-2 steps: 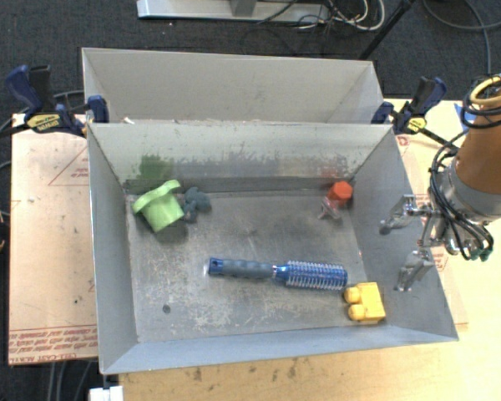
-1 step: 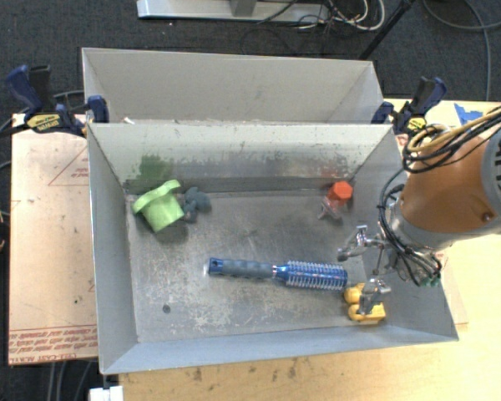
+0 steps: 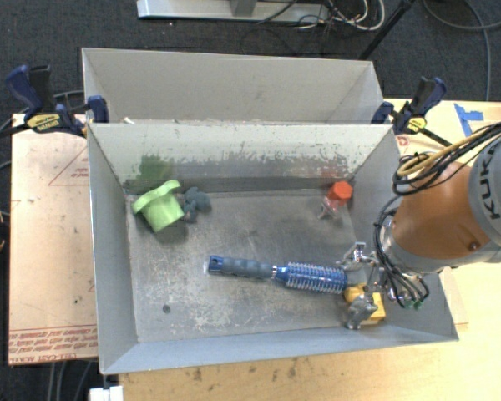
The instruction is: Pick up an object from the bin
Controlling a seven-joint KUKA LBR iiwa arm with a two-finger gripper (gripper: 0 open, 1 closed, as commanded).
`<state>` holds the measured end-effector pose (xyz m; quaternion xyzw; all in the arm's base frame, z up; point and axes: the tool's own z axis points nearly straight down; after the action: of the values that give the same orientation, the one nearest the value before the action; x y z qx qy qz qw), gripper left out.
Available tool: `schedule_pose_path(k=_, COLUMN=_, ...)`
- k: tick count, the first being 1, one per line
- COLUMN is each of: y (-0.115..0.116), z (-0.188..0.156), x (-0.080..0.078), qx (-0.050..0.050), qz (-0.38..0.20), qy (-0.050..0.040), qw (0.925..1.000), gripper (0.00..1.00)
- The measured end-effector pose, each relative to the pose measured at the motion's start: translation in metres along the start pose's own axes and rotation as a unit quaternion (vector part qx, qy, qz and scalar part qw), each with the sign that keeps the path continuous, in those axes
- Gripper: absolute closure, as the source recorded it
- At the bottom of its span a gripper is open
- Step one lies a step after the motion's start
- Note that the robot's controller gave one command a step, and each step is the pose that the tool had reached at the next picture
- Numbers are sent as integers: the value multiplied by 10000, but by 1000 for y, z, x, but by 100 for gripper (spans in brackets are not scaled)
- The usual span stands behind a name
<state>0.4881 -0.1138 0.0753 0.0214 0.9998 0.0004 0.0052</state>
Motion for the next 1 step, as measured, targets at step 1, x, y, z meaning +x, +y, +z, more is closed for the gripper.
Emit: schedule_pose_path(k=1, y=0, z=-1, x=0, qx=5, qz=-3, qy=9, qw=10000, gripper=100)
